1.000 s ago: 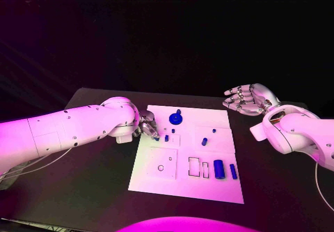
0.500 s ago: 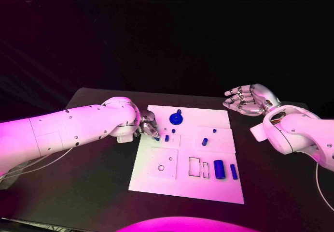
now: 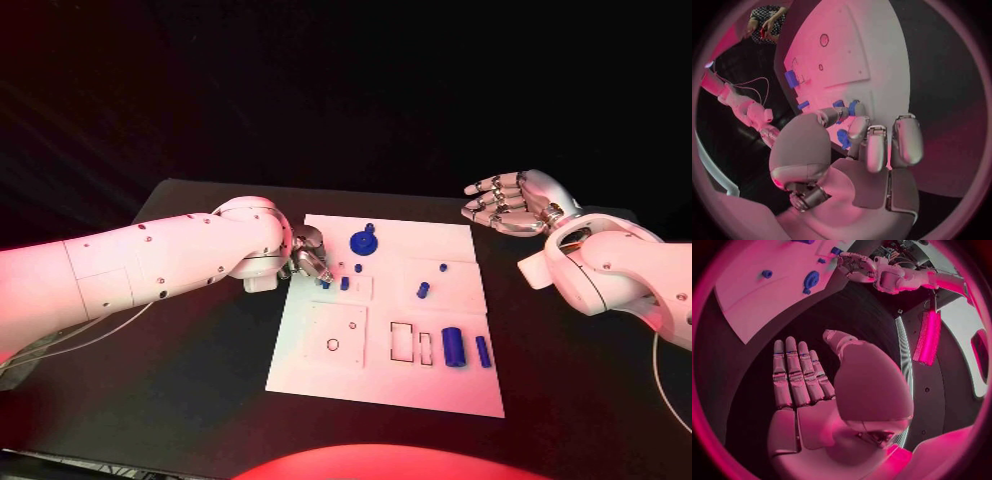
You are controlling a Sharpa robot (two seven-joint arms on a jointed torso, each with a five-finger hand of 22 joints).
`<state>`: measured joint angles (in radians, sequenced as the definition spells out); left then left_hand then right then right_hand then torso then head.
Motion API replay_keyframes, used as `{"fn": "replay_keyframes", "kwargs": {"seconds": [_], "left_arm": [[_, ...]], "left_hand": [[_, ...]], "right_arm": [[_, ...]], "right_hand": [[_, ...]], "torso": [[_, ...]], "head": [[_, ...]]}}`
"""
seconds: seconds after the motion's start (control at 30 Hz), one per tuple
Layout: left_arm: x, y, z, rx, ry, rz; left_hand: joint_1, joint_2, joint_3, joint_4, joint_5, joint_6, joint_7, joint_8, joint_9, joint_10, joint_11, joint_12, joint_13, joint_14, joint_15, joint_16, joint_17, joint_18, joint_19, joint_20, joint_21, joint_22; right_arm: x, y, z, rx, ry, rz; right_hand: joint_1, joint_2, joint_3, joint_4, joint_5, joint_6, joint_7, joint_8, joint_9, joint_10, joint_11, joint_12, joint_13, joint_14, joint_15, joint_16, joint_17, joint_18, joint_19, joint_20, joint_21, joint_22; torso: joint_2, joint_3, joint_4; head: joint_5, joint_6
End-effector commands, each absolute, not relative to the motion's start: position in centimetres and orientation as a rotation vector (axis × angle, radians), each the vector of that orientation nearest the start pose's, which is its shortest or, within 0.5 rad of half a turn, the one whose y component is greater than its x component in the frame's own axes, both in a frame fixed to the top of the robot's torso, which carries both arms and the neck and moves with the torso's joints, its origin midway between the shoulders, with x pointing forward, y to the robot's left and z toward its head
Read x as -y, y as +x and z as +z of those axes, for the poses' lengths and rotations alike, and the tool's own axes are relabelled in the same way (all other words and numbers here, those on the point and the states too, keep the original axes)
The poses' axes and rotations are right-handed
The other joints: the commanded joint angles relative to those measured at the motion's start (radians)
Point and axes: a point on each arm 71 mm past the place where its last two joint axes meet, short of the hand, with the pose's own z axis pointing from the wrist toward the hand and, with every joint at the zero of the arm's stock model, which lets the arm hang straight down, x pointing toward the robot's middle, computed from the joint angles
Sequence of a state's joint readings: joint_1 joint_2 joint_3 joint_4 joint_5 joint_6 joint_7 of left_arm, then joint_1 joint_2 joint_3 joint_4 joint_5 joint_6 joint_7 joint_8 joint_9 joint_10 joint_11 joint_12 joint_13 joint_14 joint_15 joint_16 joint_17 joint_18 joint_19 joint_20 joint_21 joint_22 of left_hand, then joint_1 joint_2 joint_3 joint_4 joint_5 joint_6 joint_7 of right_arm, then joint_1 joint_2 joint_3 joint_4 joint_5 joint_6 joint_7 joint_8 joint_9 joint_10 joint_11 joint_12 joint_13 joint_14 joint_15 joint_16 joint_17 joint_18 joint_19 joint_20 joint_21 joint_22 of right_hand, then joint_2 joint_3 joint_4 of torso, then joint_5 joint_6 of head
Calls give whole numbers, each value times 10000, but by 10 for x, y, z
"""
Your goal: Assemble the parts on the task board
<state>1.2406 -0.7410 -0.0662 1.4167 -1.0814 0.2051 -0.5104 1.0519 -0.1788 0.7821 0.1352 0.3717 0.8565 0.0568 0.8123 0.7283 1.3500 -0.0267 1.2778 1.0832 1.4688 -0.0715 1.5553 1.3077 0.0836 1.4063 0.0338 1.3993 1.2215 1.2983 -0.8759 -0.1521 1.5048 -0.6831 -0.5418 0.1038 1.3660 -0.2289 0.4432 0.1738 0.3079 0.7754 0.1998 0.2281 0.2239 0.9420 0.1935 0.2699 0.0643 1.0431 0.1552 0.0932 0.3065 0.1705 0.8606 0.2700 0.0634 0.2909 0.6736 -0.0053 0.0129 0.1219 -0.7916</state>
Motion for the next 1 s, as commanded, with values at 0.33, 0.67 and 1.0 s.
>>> {"fn": "replay_keyframes", "kwargs": {"seconds": [0.33,0.67,1.0], "left_arm": [[-191,487,-237,-24438,-546,-3838],[-195,488,-236,-24260,-471,-3576],[-198,490,-235,-23959,-553,-3359]], "left_hand": [[-189,13,1482,-1635,64,244,-146,74,-9,231,-25,196,261,974,-95,71,2463,-126,111,-21,66,89],[-176,28,1476,-1680,153,303,-181,83,-23,293,-57,241,344,993,-115,105,2531,-127,117,-38,70,97],[-211,42,1461,-1767,571,421,-213,70,-84,421,-94,319,519,1020,-150,155,2631,-134,139,-79,87,125]], "right_arm": [[236,496,-171,-15538,5272,9598],[236,496,-171,-15538,5276,9593],[237,496,-171,-15540,5278,9591]], "right_hand": [[-113,2,9,-61,56,-40,649,-24,-11,15,54,-66,-9,-5,-20,-65,-9,123,-48,-12,-5,-9],[-135,10,-4,-63,65,-30,659,-21,-18,23,60,-79,-9,5,-15,-75,-42,125,-38,-5,-2,-54],[-142,12,-8,-62,68,-29,660,-20,-20,23,61,-83,-9,6,-14,-78,-50,125,-37,-3,-2,-65]], "torso": [[-13,-2,4],[-9,-6,8],[-12,-5,7]], "head": [[6,-30],[0,-34],[7,-24]]}}
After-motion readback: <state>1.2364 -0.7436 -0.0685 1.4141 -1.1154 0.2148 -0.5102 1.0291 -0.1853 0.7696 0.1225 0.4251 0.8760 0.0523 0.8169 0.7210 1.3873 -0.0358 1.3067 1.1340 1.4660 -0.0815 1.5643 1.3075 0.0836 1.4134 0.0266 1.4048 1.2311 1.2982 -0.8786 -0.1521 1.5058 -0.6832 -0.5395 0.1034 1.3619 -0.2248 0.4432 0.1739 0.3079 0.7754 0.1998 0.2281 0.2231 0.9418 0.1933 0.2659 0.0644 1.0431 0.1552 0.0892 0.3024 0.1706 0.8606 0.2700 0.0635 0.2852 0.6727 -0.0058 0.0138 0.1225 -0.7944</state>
